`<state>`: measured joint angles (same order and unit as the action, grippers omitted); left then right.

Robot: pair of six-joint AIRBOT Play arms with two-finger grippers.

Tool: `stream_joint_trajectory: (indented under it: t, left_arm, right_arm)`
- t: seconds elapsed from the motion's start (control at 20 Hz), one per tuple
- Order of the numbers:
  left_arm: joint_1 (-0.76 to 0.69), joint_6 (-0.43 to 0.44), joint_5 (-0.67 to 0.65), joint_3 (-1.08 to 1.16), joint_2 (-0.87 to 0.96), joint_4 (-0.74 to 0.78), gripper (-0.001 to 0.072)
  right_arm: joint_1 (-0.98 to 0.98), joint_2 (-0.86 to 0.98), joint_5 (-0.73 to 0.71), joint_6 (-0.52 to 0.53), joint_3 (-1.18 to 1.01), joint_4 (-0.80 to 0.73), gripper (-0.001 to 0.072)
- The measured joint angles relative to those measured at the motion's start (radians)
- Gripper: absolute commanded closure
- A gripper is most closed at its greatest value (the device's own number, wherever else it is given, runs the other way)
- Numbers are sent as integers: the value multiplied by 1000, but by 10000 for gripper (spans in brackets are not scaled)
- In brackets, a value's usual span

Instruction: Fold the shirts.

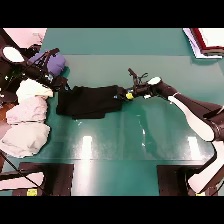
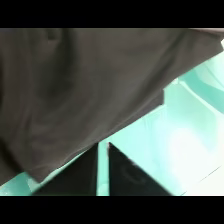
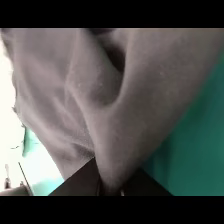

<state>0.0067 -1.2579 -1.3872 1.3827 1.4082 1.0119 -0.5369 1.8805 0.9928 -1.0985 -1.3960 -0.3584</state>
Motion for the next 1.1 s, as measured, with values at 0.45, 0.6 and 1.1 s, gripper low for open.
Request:
stream_joint_trajectory:
  t: [0.45,0.6,1.1]
  left_arm:
    - [-93,0,34,0,0,-45,684]
    - [-149,0,82,0,0,-51,684]
    - [-228,-18,184,0,0,-99,684]
  right_arm:
    - [235,-278,-66,-24,134,-175,698]
    - [454,-470,-87,-37,279,-250,698]
    - [1280,-838,-108,-56,598,-423,698]
